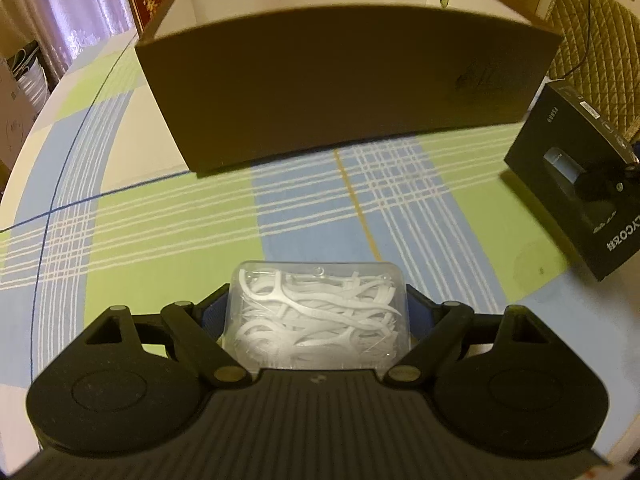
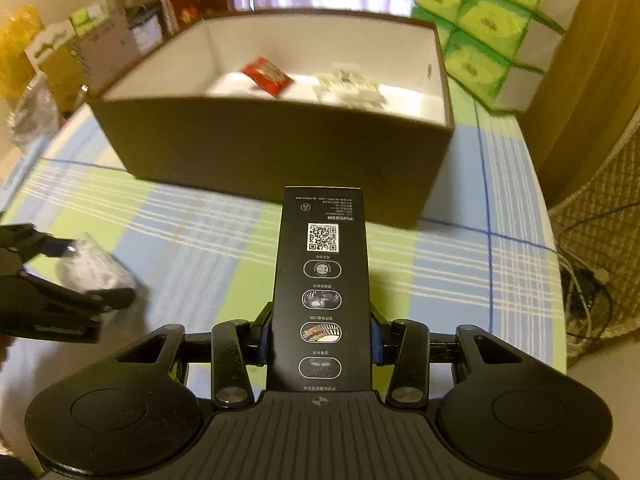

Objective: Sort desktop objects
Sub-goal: 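Lift and carry the floss case and FLYCO box with both tools over the box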

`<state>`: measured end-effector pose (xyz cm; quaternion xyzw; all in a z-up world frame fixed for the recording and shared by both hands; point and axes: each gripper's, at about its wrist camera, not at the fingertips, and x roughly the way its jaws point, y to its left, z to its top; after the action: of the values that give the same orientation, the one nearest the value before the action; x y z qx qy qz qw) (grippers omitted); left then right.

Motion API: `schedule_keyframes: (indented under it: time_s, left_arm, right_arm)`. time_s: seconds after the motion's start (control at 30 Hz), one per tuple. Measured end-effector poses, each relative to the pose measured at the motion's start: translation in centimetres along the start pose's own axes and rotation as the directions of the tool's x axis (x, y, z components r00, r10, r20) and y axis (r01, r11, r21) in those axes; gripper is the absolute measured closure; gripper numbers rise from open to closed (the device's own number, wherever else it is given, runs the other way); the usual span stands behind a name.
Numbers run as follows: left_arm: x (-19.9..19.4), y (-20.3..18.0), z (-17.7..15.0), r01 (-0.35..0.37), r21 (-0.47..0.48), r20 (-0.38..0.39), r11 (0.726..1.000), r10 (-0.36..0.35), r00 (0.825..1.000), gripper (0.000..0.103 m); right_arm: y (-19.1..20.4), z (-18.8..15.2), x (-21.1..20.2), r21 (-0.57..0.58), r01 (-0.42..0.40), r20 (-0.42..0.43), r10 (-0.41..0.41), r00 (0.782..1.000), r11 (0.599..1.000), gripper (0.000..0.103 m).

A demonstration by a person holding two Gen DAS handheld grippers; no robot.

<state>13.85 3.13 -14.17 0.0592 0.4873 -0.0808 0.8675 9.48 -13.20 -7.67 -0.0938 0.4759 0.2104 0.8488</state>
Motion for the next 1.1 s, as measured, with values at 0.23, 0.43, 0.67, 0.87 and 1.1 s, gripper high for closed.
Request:
schedule_keyframes:
  time_s: [0.23,0.43,0.67,0.87,1.1]
  left_arm:
    - [-2.9,-0.2,1.5,0.027,0.004,0.079,1.0,-0.027,0.997,0.02]
    - [-5.7,-0.1,3.2,0.047,0.011,0.152,0.999,-0.048,0.987,0.02]
    - [-7.7,0.8,6.1,0.039,0.023,0.224,0.999,-0.043,0.974,0.02]
    - [-8.8,1.9,9.5,0.022,0.043,0.289,0.999,-0.033,0.957,0.02]
    - [-7.1,2.8,14.7,-0.01,0.076,0.303,0.997,-0.014,0.953,0.02]
  right_arm:
    - [1.1,0.9,-2.6,-0.014,-0.055,0.064,0.056,0.996,0.998,0.062]
    - [1.3,1.7,-4.6,-0.02,-0.083,0.112,0.085,0.99,0.996,0.062]
    - [0.7,3.7,-6.5,-0.008,-0.125,0.178,0.124,0.976,0.992,0.062]
    - [-0.2,6.8,-7.1,0.005,-0.146,0.239,0.14,0.961,0.989,0.062]
    - [-1.2,12.1,-6.1,0.042,-0.141,0.301,0.123,0.946,0.989,0.062]
